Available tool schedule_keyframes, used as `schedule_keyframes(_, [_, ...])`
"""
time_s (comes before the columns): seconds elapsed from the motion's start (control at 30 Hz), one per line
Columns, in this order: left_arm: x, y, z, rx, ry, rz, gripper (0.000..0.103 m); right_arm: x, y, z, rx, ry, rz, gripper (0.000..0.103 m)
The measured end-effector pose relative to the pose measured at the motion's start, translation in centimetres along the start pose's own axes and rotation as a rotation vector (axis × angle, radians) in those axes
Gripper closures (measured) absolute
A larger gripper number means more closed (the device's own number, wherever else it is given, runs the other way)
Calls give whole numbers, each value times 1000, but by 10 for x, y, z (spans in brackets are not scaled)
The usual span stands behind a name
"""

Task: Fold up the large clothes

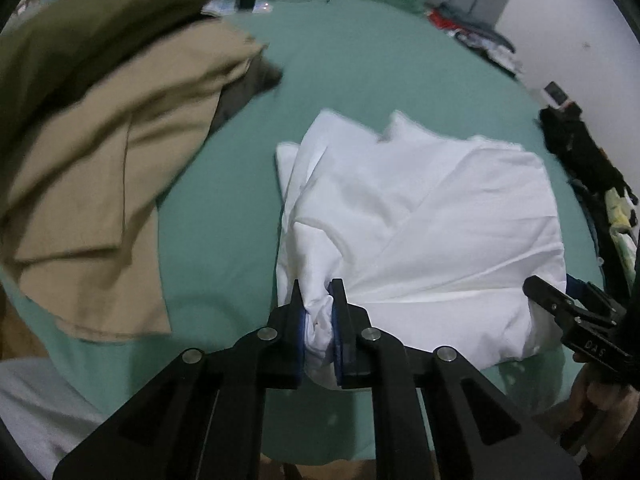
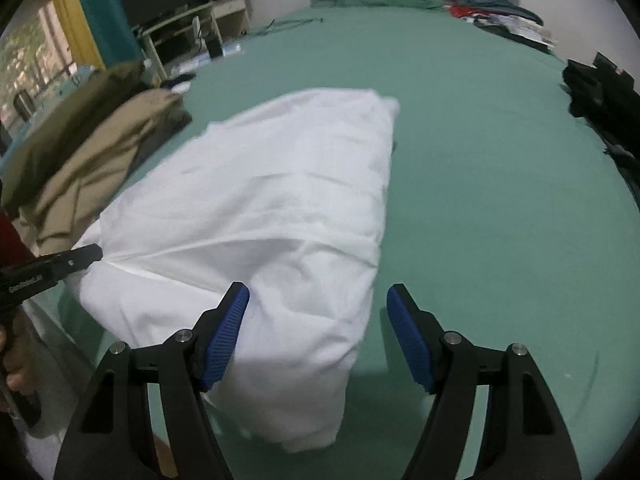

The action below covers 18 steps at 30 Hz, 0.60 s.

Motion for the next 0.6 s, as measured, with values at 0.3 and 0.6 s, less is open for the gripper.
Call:
schedule_keyframes(0.3, [-2,-18,23,68,-33,-46,50,10,-26,9,41,31,48,31])
schedule_keyframes(0.6, [18,5,52,91,20,-123,46,36,-31,43,94,100,2,31])
Point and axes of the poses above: each gripper's, at about its wrist camera, not at the fingertips, and y roughly the way its jaws point, x to its right, z to its top, the point moved 3 cm from there along y, roughly the way its jaws point, and after that the axes turned 4 degrees about -z, right-handed, at the moved point
